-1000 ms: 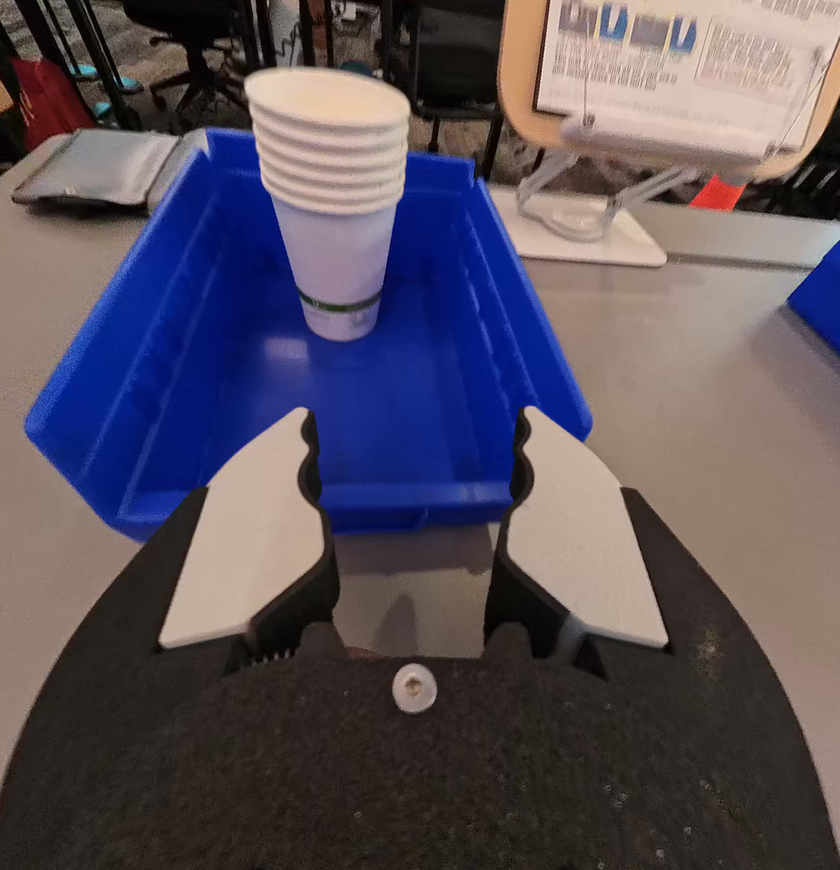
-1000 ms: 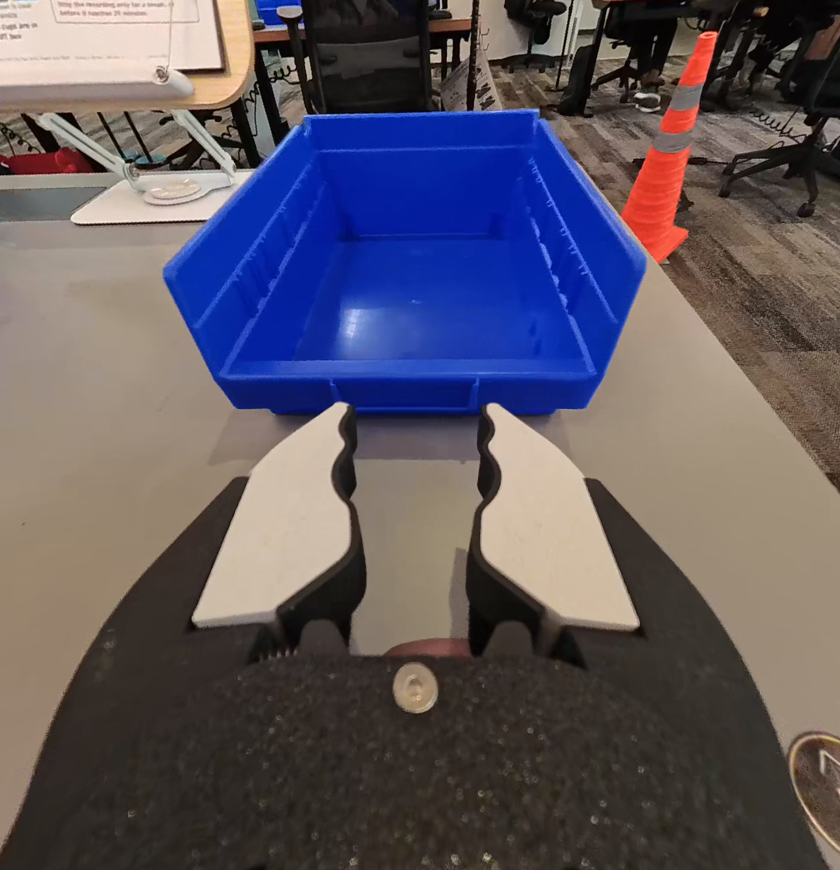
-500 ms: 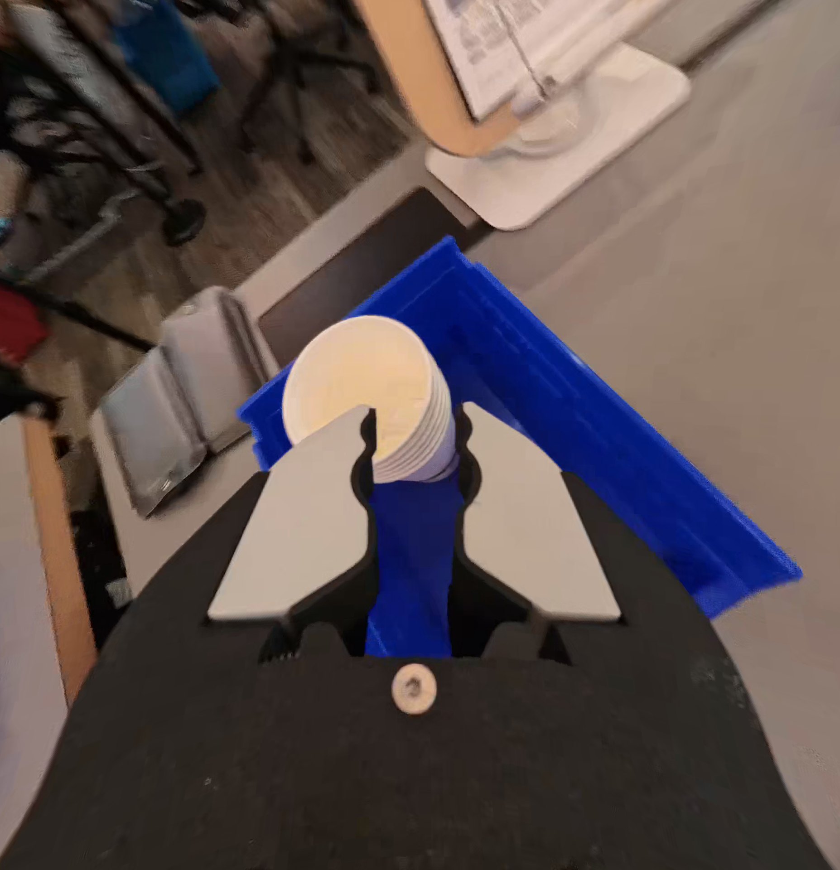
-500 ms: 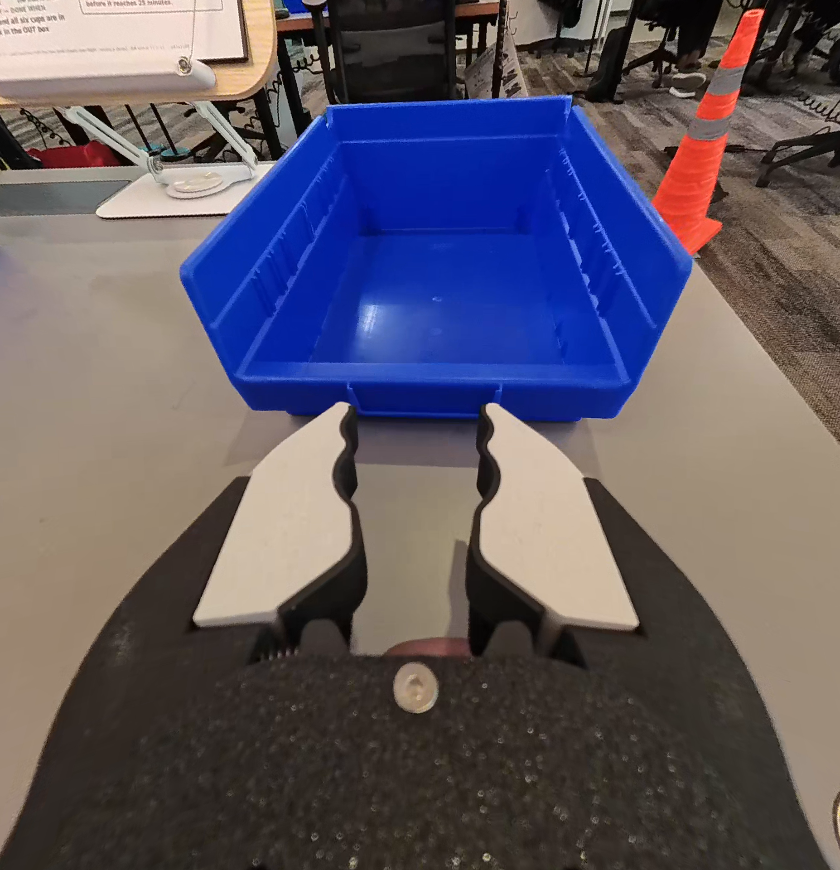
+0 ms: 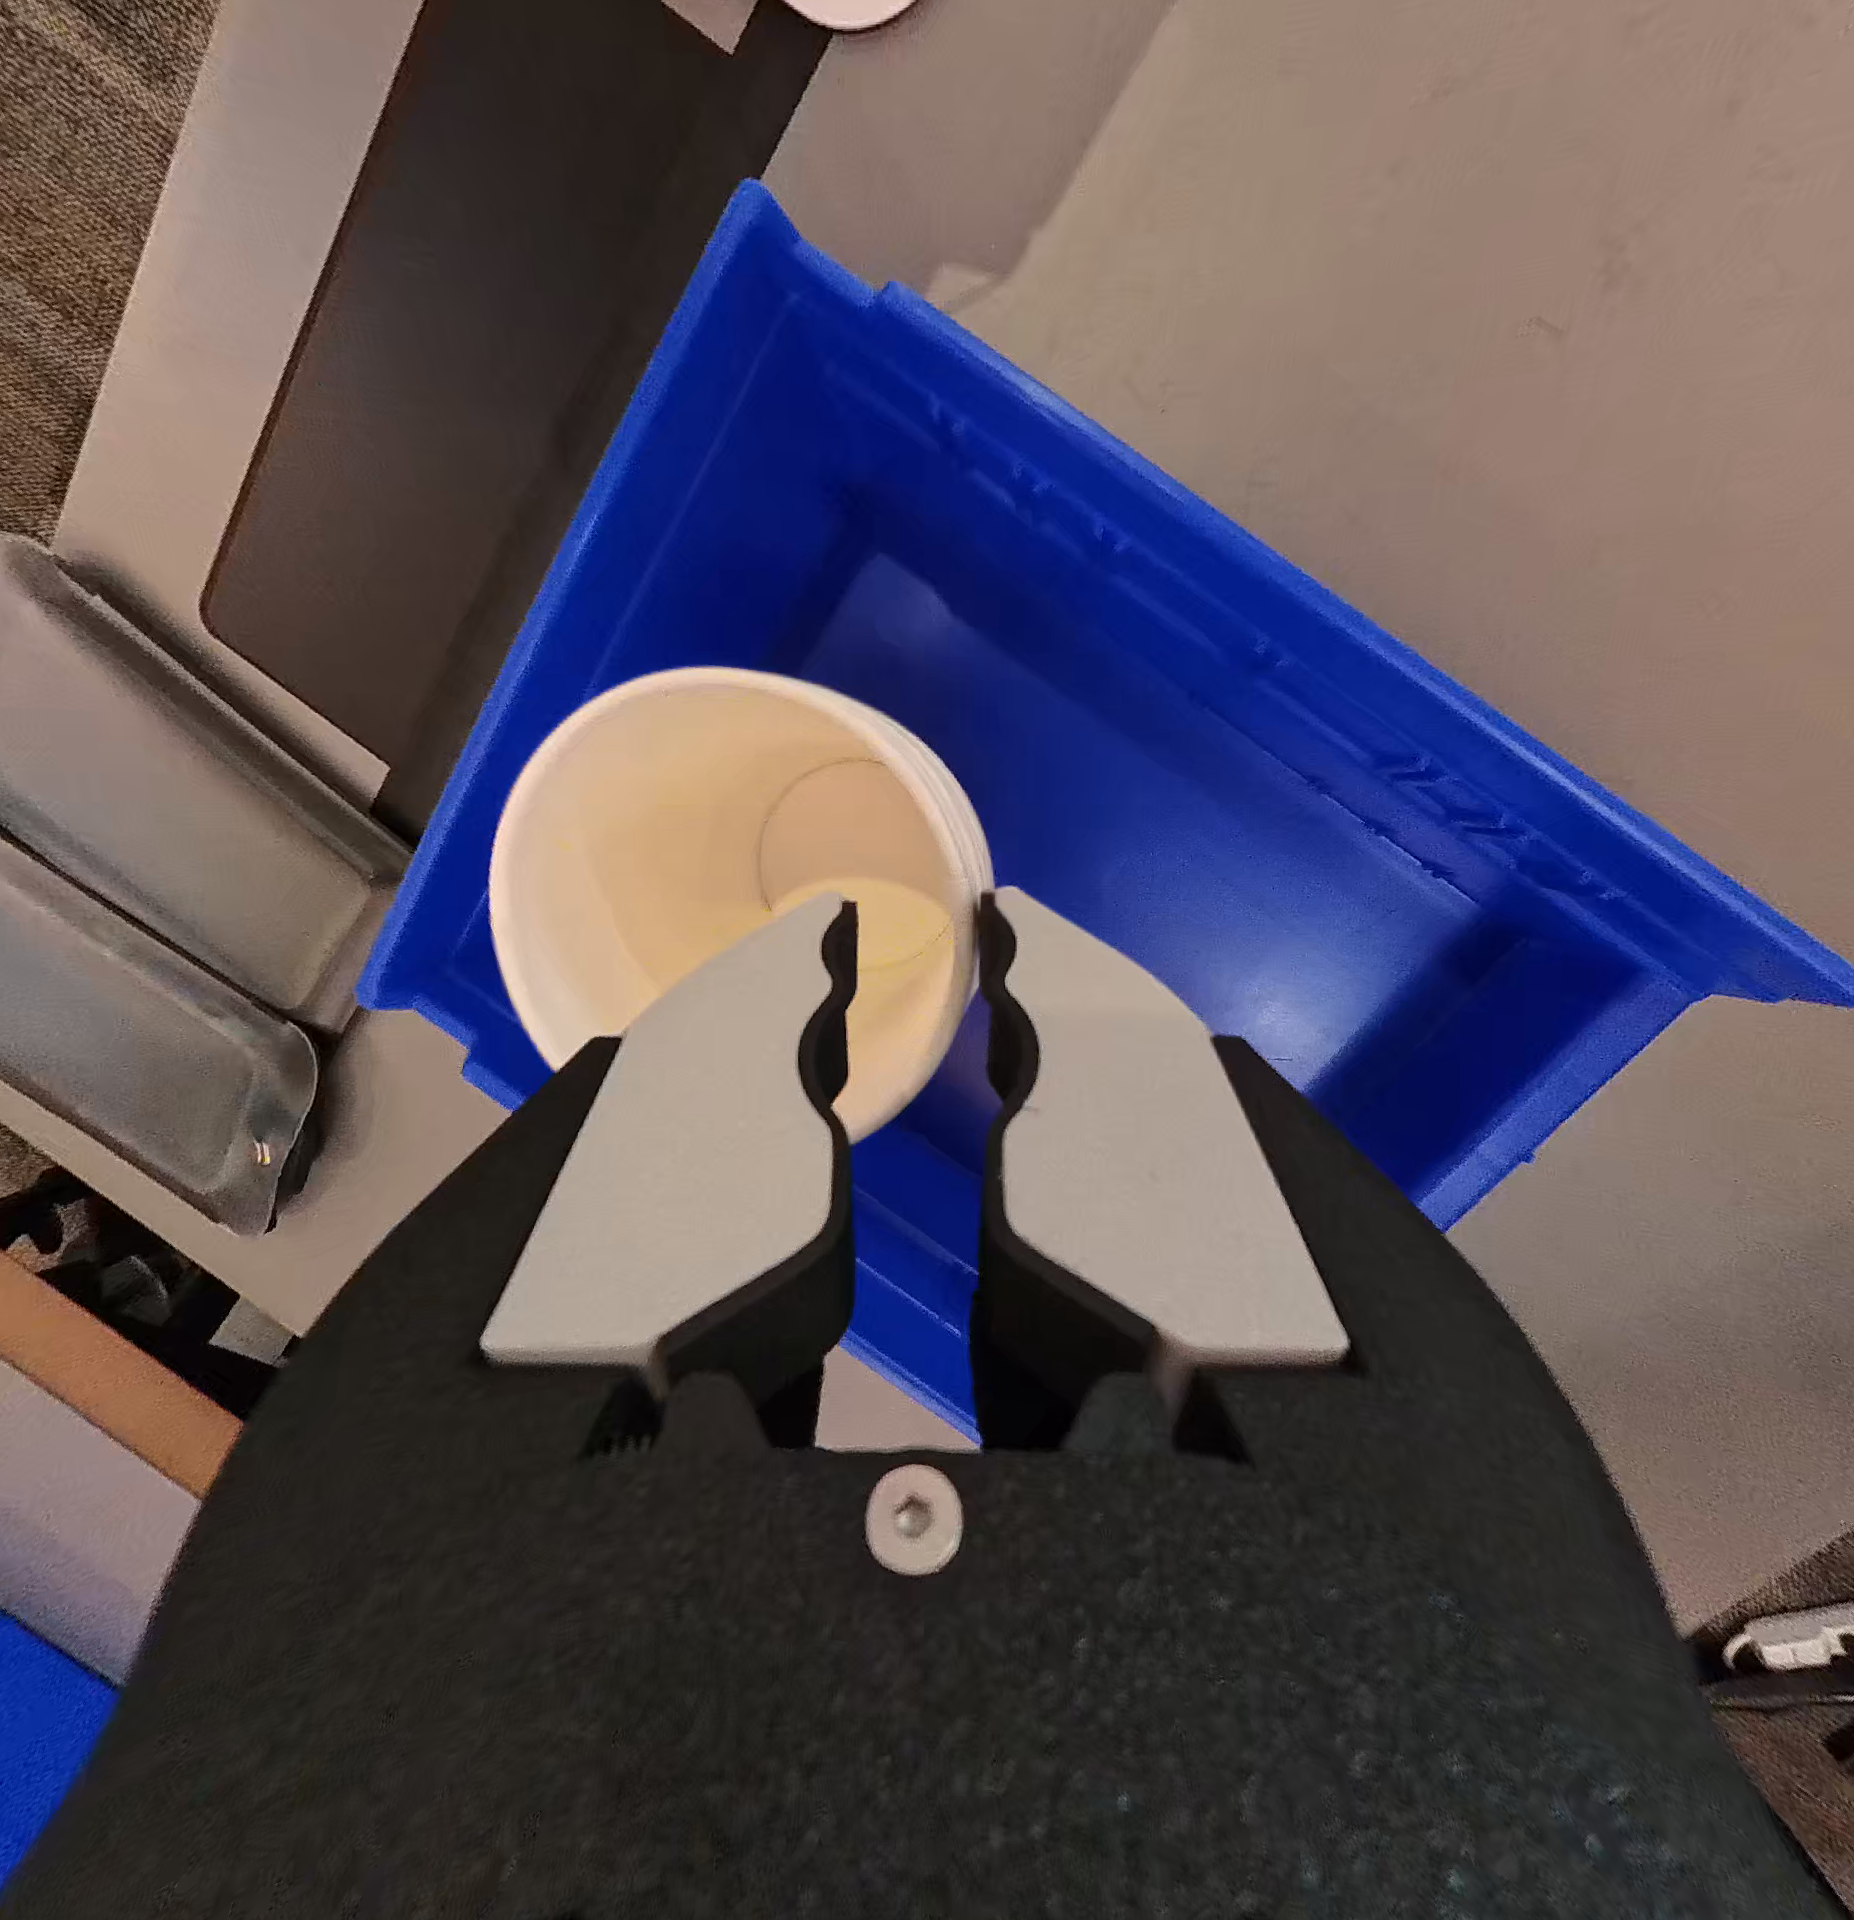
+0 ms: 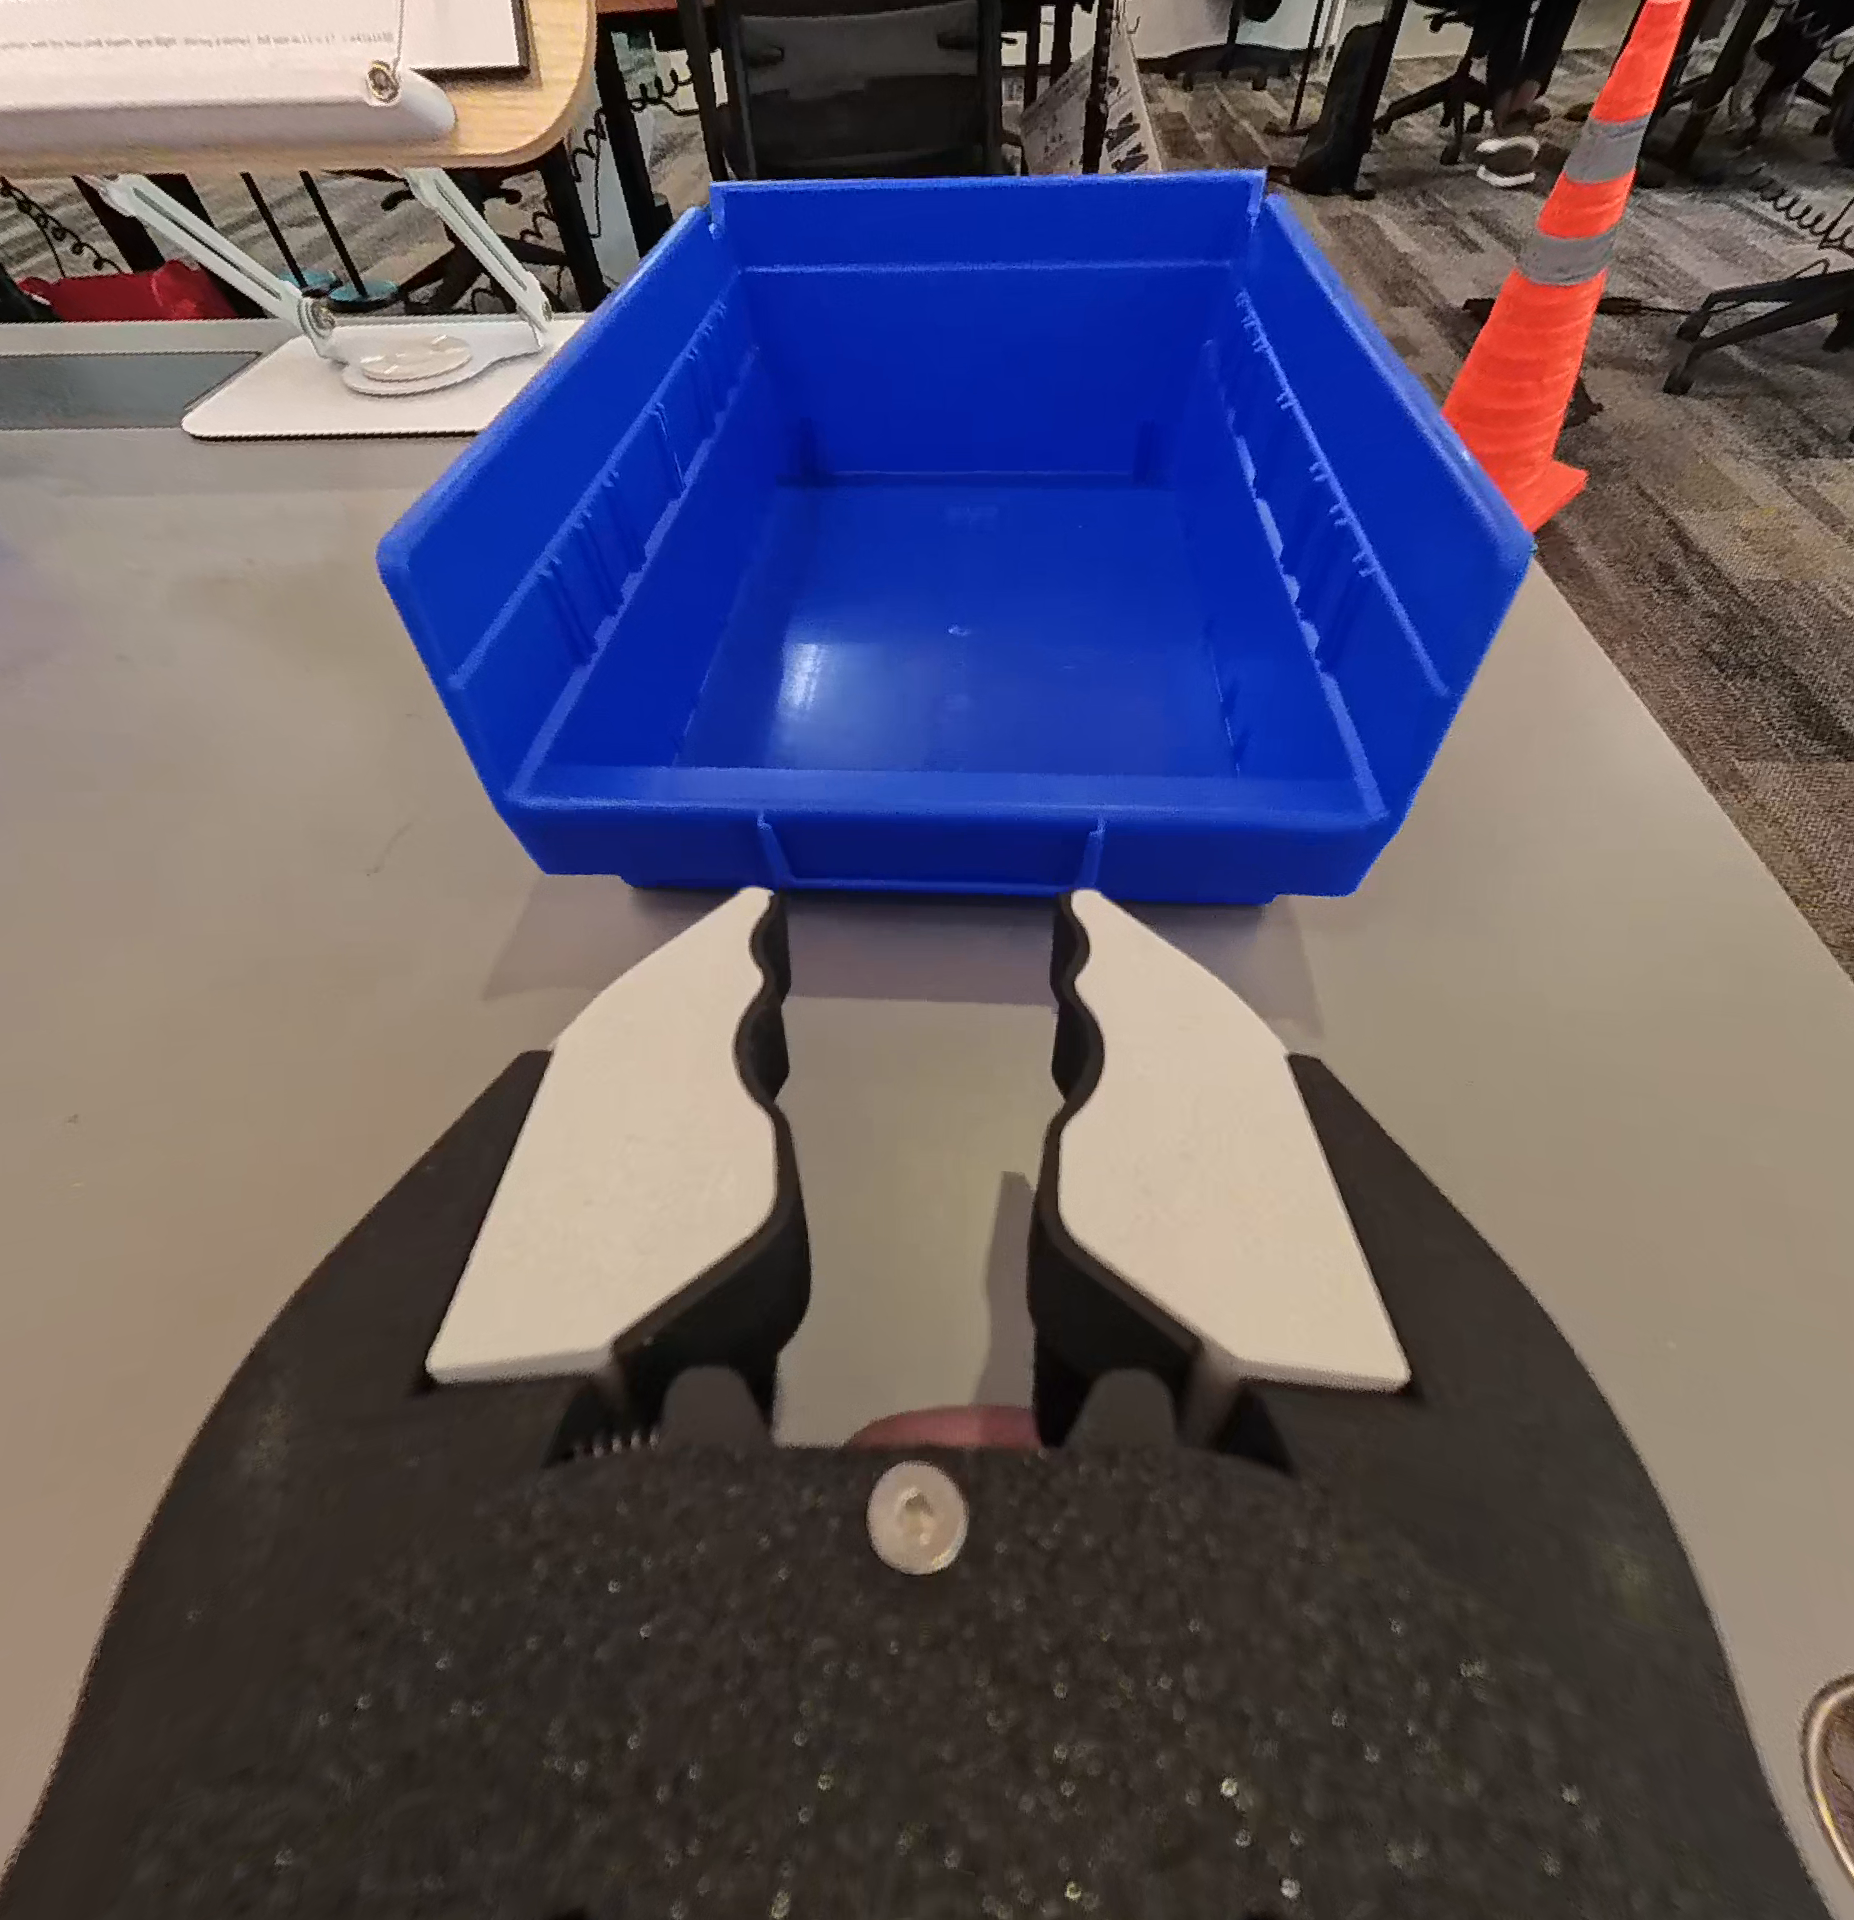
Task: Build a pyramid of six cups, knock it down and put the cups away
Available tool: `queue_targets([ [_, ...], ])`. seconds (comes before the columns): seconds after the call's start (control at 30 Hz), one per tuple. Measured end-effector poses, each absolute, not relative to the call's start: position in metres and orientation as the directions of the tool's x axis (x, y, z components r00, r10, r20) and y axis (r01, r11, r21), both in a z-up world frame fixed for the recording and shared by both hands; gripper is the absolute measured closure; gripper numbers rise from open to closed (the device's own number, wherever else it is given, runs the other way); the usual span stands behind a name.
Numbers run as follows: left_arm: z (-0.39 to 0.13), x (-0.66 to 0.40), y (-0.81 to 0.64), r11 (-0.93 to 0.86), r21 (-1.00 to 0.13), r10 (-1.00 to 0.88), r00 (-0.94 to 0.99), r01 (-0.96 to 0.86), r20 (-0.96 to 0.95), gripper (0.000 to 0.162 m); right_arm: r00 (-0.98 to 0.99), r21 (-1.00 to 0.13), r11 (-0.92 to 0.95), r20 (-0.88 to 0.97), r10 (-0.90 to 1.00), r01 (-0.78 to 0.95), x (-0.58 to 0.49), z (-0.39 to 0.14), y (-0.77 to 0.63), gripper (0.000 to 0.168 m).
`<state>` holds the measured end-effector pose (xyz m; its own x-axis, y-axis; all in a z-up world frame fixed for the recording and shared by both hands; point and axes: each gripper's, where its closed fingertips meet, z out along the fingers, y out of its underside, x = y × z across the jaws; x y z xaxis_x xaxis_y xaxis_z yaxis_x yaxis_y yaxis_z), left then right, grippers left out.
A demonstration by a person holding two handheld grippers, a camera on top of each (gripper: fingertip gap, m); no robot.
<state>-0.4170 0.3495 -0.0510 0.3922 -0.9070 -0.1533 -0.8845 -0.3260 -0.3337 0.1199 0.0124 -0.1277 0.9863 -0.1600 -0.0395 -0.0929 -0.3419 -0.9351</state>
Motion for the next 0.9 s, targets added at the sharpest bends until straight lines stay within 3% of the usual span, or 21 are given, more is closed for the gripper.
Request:
queue_targets([
  [0.13,-0.051,-0.413,0.348,-0.319,-0.336,-0.916,0.379,-0.886,-0.13,0.153,0.986,-0.934,-0.344,-0.043,-0.164,-0.098,0.121,-0.129,0.009,0.12],
  [0.3,-0.049,-0.41,0.345,-0.319,-0.34,-0.919,0.377,-0.885,-0.117,0.145,0.986,-0.932,-0.35,-0.045,-0.159,-0.099,0.12,-0.13,0.007,0.12],
  [0.43,-0.05,-0.412,0.344,-0.328,-0.342,-0.921,0.379,-0.88,-0.091,0.158,0.987,-0.932,-0.351,-0.041,-0.156,-0.094,0.119,-0.129,0.008,0.121],
  [0.9,-0.034,-0.414,0.34,-0.309,-0.339,-0.92,0.369,-0.889,-0.128,0.159,1.0,-0.956,-0.291,-0.03,-0.002,-0.029,0.059,-0.106,0.024,0.119],
])
